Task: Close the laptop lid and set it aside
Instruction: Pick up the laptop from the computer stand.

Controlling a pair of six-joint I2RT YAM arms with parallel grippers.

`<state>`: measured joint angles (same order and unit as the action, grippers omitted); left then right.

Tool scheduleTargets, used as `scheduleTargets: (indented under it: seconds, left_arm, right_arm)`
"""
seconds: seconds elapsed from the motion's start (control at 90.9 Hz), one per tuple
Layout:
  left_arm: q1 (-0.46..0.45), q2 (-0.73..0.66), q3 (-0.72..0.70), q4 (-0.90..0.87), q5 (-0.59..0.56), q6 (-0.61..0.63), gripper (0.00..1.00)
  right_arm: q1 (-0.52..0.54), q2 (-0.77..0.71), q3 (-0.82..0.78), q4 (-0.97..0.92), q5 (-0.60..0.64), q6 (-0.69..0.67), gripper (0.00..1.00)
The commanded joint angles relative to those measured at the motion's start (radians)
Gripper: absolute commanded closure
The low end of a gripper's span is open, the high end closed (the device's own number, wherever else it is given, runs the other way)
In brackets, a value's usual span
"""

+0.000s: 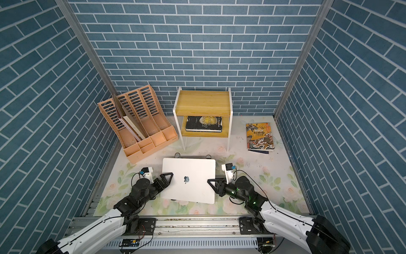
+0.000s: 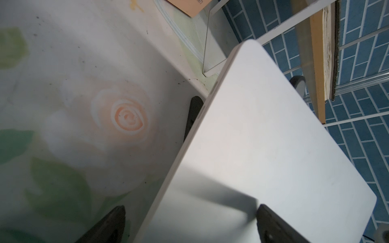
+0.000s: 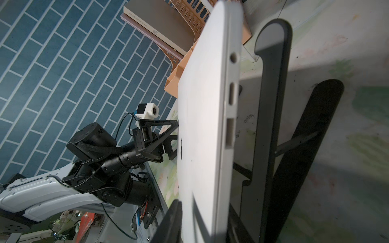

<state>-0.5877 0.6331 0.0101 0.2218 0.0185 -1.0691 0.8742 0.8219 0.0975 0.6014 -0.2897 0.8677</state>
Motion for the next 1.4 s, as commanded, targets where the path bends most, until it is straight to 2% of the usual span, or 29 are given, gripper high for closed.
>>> scheduleTargets:
  seconds: [0.0,0.363,0.517,0.726,1.089,1.386]
  left_arm:
    - [-0.009,-0.001,0.02,-0.012,0.005,-0.002,0.0]
    - [-0.008,-0.015,0.026,-0.038,-0.007,0.001,0.01]
    - [-0.008,-0.05,0.05,-0.095,-0.027,0.012,0.01]
    - [-0.009,-0.133,0.127,-0.253,-0.081,0.052,0.0]
    - [-0.008,-0.274,0.383,-0.538,-0.188,0.135,0.0]
    - [-0.008,-0.312,0.529,-0.65,-0.252,0.175,0.0]
  right_arm:
    - [0.028,0.027,0.065,0.124,-0.045,-0.004,0.67]
    - [0.063,0.093,0.101,0.133,-0.02,-0.011,0.72]
    - [0.066,0.082,0.098,0.15,-0.011,0.026,0.82]
    - [0.075,0.038,0.113,0.16,-0.005,0.07,1.0]
    - [0.086,-0.083,0.176,0.152,0.022,0.141,1.0]
    - [0.087,-0.215,0.209,0.104,0.116,0.23,1.0]
